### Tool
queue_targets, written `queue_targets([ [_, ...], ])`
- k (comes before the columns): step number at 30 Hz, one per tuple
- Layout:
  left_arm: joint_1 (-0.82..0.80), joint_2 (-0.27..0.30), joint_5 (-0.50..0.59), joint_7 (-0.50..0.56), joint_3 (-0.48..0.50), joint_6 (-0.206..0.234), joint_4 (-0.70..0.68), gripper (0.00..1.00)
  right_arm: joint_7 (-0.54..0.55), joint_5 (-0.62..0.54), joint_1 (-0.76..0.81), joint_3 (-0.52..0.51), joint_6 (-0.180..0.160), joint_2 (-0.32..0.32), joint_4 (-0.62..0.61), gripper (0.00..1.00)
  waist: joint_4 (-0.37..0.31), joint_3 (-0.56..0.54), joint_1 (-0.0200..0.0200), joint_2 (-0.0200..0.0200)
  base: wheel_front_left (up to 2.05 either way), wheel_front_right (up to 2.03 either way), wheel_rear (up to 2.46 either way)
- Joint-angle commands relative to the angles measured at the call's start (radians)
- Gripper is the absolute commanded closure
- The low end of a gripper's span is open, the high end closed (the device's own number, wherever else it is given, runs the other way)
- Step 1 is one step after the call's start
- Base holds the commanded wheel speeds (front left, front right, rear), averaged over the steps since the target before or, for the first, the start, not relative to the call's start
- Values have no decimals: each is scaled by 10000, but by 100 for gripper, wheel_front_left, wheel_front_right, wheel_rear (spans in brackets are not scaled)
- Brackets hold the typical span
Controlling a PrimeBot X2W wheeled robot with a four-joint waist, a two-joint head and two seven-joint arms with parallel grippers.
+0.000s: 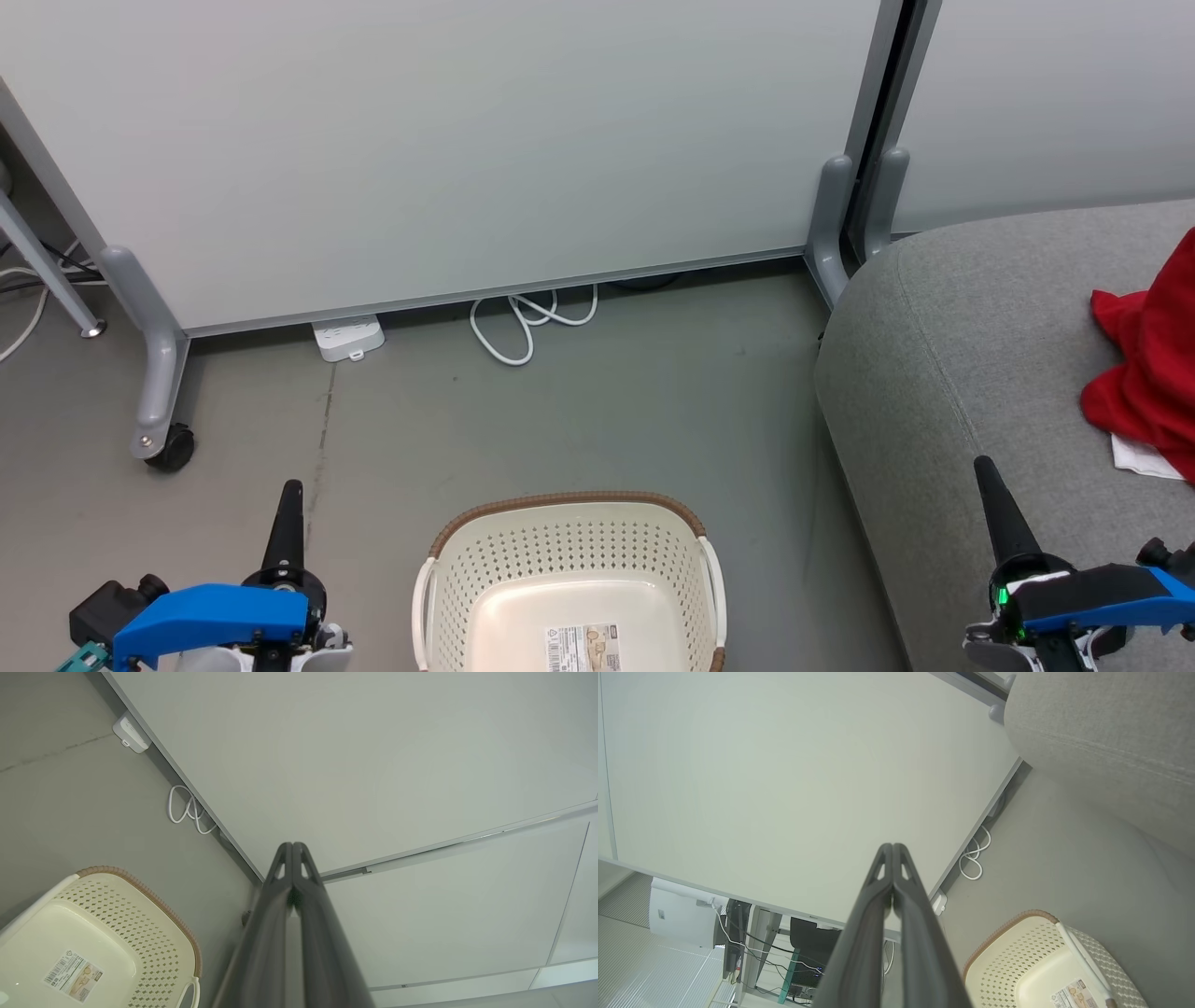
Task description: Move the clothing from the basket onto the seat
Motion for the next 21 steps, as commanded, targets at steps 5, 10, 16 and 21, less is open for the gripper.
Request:
queue_targets([
  [5, -270, 1, -538, 177, 189, -23, -198, 100, 121, 674, -268, -33, 3, -65, -44, 100, -24, 11, -1, 0, 0, 0, 0],
  [10, -296, -18, -925, 292, 277, -24, -257, 100, 182, 1137, -294, -47, 3, -67, -26, 100, -46, 22, -1, 0, 0, 0, 0],
  [16, -324, -44, -1366, 427, 398, -26, -334, 100, 268, 1672, -334, -63, 3, -70, -3, 100, -73, 35, -1, 0, 0, 0, 0],
  [21, -345, -63, -1729, 535, 479, -27, -386, 100, 332, 2107, -382, -76, 3, -73, 14, 100, -96, 46, -1, 0, 0, 0, 0],
])
